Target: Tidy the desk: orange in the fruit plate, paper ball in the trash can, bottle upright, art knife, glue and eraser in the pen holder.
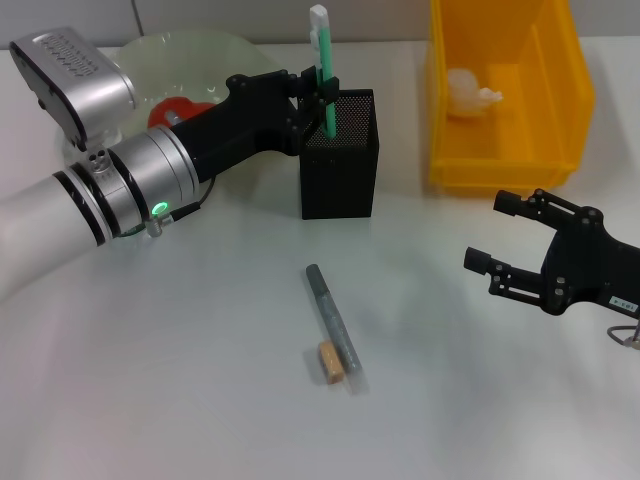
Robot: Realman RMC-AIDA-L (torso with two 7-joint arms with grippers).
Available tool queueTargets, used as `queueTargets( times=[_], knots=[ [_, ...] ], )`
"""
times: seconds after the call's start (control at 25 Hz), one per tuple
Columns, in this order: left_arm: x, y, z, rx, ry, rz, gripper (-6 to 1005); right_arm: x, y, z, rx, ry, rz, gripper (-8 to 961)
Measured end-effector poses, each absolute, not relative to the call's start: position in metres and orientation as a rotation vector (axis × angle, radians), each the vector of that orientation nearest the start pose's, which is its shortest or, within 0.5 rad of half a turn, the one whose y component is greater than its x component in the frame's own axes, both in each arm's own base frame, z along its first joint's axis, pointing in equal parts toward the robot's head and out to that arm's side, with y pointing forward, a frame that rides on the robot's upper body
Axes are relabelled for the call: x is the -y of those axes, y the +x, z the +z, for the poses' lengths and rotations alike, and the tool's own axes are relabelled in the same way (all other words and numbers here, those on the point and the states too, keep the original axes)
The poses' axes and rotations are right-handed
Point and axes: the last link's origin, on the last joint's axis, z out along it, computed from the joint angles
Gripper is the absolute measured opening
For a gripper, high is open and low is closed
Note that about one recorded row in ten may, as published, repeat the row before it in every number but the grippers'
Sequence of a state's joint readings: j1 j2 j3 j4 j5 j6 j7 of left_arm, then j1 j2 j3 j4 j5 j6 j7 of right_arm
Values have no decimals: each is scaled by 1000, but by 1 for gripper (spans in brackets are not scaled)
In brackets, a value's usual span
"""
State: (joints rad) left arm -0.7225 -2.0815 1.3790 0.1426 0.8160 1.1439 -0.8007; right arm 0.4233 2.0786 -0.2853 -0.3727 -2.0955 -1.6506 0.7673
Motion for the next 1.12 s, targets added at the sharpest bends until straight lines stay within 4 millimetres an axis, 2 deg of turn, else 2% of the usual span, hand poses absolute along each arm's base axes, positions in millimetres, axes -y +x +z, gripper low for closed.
queueTargets(
  times=[0.6,0.72,1.12],
  knots=[
    [-379,-212,-70,468,-2372,-915,212,-271,310,-12,-339,-2477,865,792],
    [-379,-212,-72,470,-2381,-908,396,-270,311,-12,-342,-2476,864,792],
    [-377,-209,-70,484,-2382,-955,795,-267,312,-12,-348,-2473,867,791]
  ],
)
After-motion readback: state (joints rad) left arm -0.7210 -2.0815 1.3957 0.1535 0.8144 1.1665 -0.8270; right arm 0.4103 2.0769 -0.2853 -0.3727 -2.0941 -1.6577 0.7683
